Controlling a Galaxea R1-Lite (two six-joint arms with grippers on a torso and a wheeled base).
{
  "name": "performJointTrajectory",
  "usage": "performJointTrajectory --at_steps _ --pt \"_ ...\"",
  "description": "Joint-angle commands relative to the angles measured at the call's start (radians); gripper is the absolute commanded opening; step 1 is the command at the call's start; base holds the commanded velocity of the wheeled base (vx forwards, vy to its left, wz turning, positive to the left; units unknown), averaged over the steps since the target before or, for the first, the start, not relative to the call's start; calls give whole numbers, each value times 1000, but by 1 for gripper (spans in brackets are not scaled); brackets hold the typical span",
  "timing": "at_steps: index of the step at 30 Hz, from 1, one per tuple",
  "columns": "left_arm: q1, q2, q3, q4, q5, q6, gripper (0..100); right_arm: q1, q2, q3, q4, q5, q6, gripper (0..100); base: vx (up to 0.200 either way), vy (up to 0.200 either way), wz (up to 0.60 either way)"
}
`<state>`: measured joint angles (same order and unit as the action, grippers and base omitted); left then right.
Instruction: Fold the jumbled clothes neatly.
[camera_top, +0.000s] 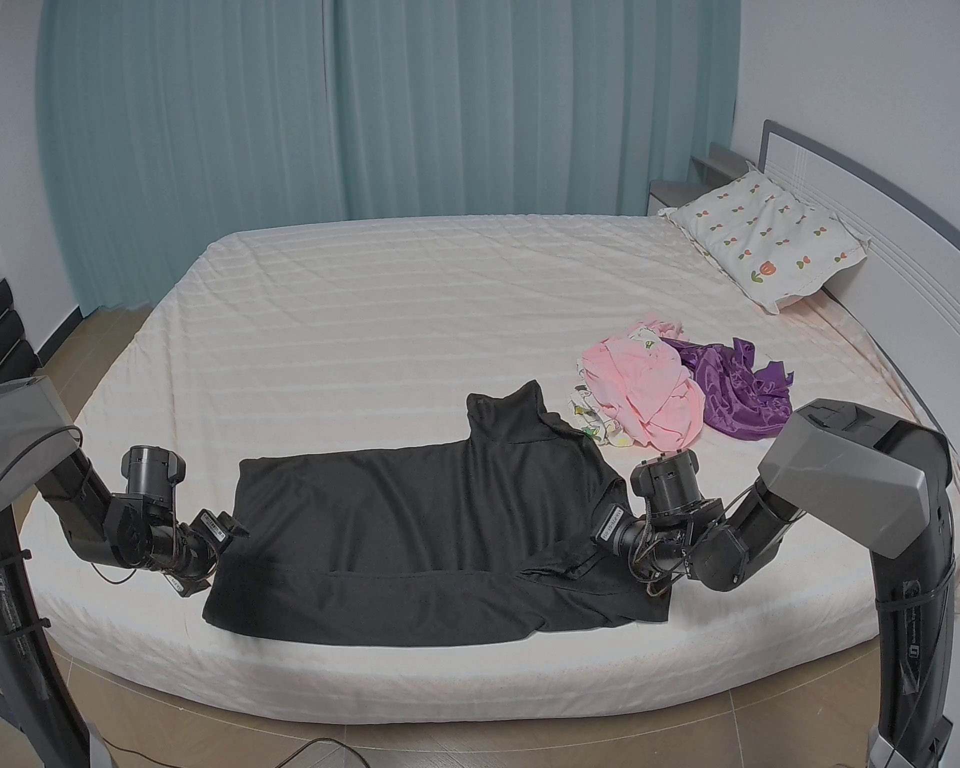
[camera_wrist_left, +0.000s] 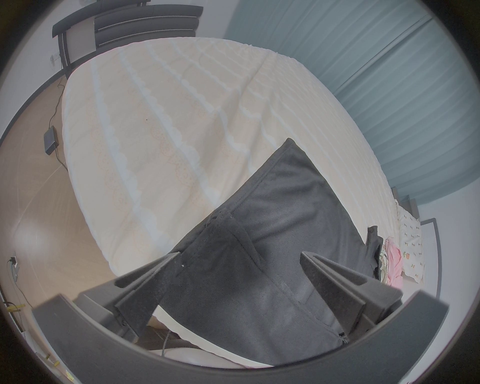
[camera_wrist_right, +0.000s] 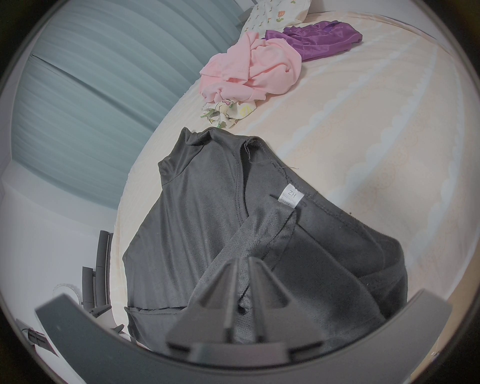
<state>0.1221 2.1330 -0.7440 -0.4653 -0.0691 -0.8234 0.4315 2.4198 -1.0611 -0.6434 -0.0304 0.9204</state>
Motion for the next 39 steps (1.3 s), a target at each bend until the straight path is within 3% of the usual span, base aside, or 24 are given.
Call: performJointTrajectory --at_steps 1,20,21,39 --pt "1 -1 15 -27 0 0 100 -4 15 -4 -2 3 0 100 0 0 0" --pt "1 1 28 -52 0 1 100 -5 90 -115 41 -5 -3 100 0 0 0" --pt "1 1 28 -52 0 0 100 -5 90 -115 41 -6 -3 0 0 0 0" --pt "1 2 29 -52 0 1 100 12 -5 -34 33 -42 3 0 0 0 0"
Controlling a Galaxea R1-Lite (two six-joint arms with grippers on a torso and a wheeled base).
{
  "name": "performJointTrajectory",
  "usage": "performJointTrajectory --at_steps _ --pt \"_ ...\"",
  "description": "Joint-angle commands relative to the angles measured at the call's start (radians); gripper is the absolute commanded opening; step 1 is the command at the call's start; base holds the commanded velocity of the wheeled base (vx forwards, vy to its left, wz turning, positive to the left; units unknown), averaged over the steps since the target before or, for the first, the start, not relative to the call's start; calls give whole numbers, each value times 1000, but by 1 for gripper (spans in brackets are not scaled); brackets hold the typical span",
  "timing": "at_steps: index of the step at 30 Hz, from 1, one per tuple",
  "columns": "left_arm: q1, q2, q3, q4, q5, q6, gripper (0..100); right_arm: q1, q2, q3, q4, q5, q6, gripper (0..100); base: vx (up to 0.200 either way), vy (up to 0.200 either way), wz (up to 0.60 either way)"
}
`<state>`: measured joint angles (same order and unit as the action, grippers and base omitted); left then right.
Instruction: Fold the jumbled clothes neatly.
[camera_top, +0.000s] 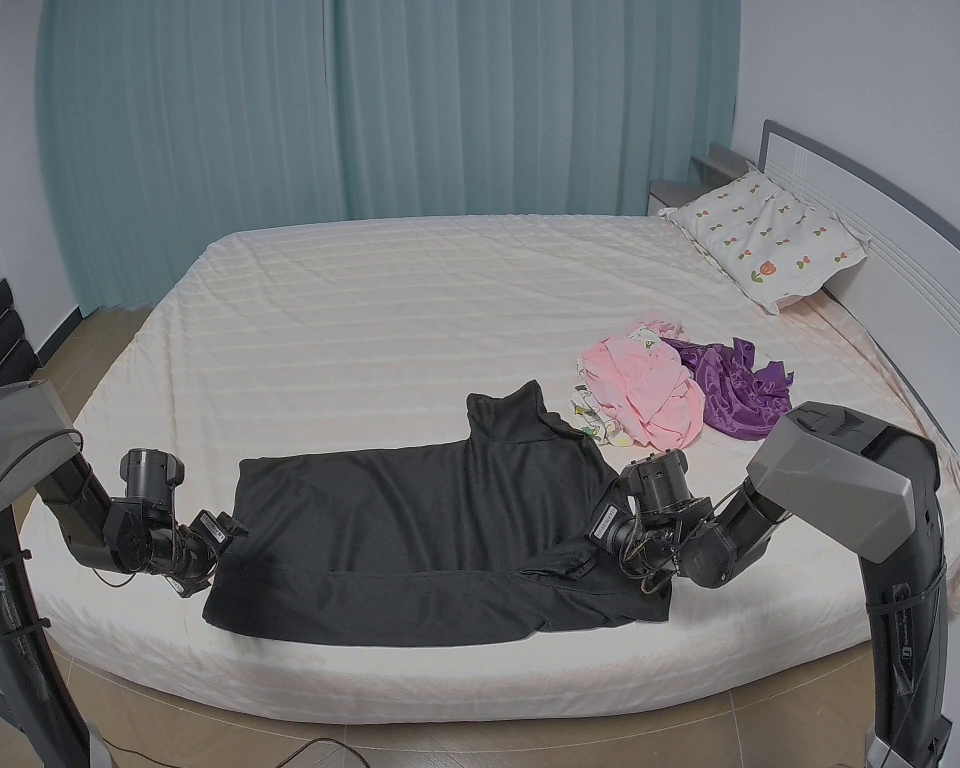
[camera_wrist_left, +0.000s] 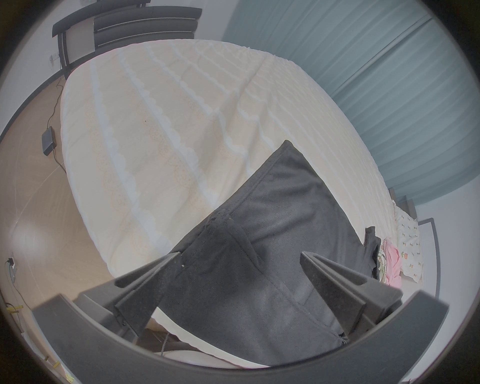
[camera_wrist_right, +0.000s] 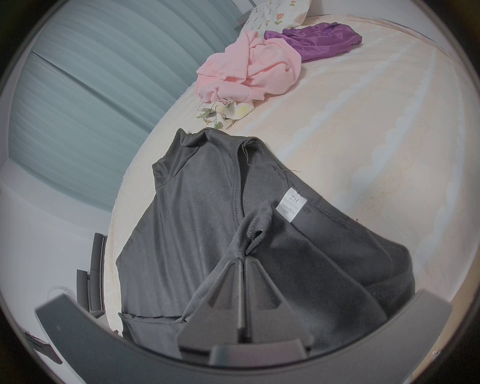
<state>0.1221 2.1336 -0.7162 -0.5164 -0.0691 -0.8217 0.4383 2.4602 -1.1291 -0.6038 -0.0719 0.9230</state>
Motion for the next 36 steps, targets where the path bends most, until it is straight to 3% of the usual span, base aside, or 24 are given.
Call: performJointTrajectory --at_steps 1,12,15,26,27,36 --pt "1 2 1 -1 0 -1 100 8 -64 46 -5 0 0 0 0 0 0" --pt "-1 3 6 -1 0 -1 100 30 -221 101 30 0 -1 0 0 0 0" --pt "-9 3 15 -4 0 1 100 56 -274 104 114 1 8 0 0 0 0" --pt "-9 3 17 -4 0 1 100 125 -351 203 214 -3 39 0 0 0 0" --pt "-10 2 15 -4 0 1 100 126 -356 215 219 -5 39 100 0 0 0" --pt "-10 0 17 -4 0 1 100 169 -372 342 260 -22 36 100 0 0 0"
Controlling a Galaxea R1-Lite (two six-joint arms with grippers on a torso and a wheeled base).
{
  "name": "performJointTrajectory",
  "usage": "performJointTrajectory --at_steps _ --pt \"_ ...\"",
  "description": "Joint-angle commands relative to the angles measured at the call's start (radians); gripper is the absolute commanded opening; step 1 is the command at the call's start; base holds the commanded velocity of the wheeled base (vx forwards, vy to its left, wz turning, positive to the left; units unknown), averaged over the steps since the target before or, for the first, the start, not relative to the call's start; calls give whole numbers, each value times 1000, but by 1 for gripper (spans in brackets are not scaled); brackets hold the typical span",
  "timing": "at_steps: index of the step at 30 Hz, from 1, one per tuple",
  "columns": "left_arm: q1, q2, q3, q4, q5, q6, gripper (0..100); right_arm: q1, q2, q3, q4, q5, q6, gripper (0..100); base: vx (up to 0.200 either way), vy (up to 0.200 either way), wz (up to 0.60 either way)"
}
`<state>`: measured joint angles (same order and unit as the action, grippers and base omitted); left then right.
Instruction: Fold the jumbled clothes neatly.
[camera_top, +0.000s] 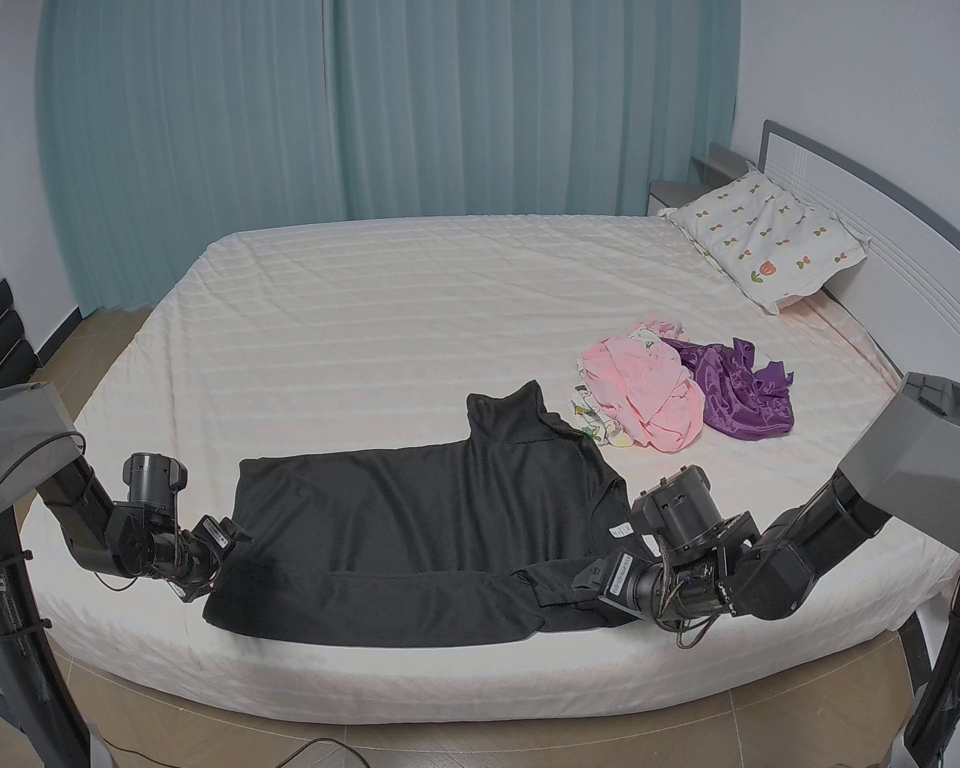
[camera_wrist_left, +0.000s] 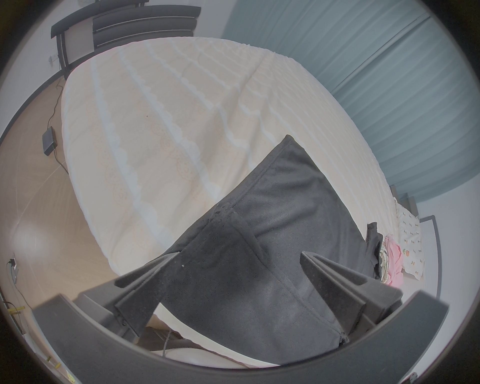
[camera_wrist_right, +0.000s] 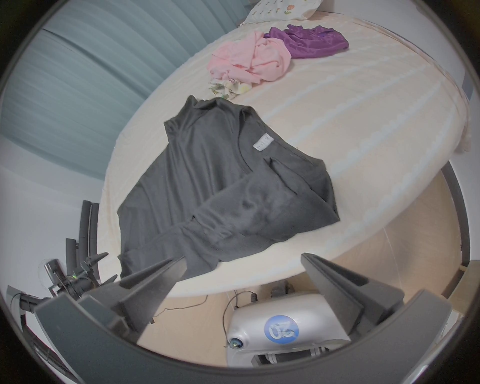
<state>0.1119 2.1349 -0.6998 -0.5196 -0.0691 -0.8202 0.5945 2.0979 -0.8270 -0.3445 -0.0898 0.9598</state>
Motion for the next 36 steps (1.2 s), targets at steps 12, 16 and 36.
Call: performJointTrajectory --at_steps 12,16,36 --pt "2 -3 0 0 -18 -4 100 -94 113 -35 -64 8 -53 100 0 0 0" --pt "2 -1 0 0 -20 -4 100 -97 166 -53 -111 10 -61 100 0 0 0" --pt "2 7 -1 0 -20 -2 100 -148 243 -66 -231 61 -151 0 0 0 0"
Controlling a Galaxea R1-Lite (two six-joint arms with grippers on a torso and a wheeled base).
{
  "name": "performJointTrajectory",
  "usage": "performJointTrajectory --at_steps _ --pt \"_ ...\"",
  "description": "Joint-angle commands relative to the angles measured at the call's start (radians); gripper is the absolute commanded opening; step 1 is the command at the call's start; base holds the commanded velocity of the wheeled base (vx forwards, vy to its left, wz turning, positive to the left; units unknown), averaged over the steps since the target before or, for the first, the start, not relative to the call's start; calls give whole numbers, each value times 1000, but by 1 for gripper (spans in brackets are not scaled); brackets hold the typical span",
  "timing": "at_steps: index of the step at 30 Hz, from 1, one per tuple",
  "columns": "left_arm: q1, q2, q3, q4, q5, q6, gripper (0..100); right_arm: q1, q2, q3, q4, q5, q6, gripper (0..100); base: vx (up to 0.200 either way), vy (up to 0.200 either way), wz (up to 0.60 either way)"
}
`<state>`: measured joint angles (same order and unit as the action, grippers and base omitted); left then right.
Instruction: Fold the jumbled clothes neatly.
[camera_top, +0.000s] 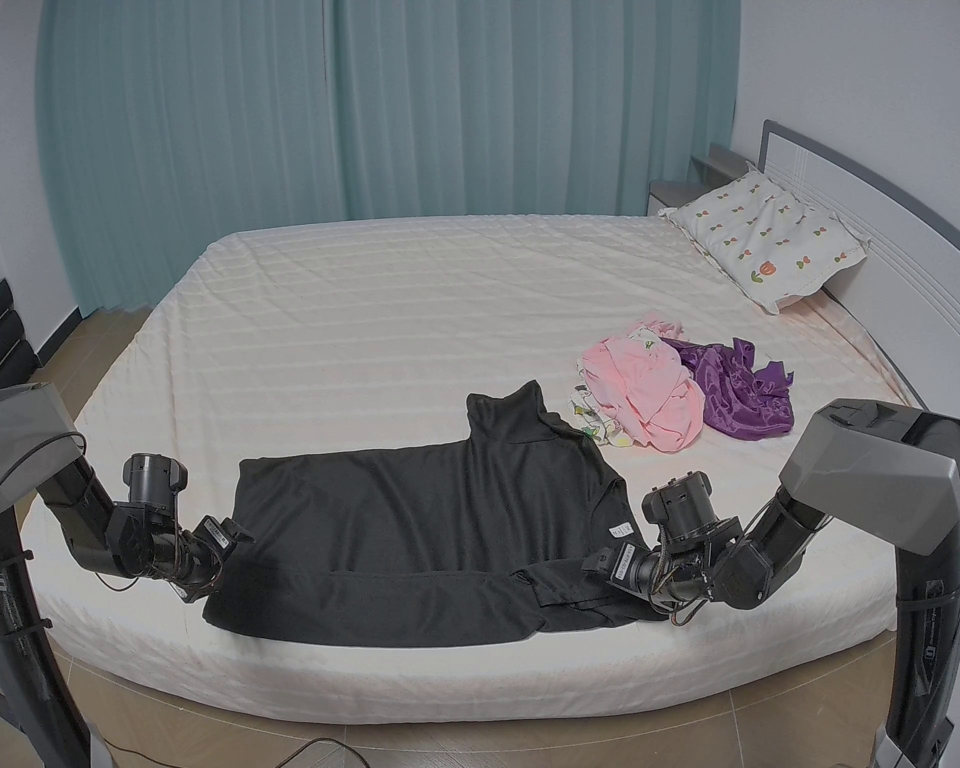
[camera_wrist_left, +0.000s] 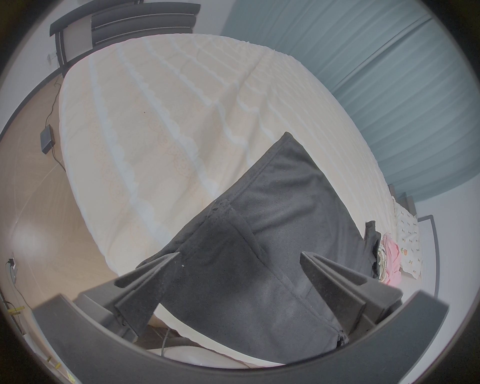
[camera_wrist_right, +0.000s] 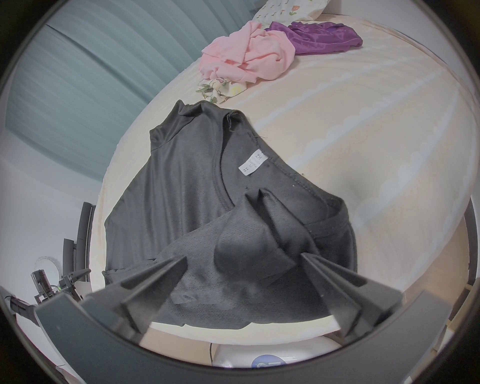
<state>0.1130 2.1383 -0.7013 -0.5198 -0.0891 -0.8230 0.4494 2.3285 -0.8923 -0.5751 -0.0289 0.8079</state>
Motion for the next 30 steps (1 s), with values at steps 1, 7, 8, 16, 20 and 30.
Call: performJointTrajectory --at_steps 1,7,8,16,20,30 --pt "1 3 0 0 0 -1 100 -1 12 0 -2 0 -1 0 0 0 0" --pt "1 3 0 0 0 -1 100 -1 2 13 -2 -8 1 0 0 0 0" --pt "1 3 0 0 0 1 100 -1 2 15 -2 -9 2 0 0 0 0" --pt "1 2 2 0 0 -1 100 0 -72 44 3 -5 14 0 0 0 0" --pt "1 3 2 1 0 -1 100 8 -163 75 15 29 50 0 0 0 0" --pt "1 3 2 0 0 -1 100 2 -344 52 129 178 109 0 0 0 0"
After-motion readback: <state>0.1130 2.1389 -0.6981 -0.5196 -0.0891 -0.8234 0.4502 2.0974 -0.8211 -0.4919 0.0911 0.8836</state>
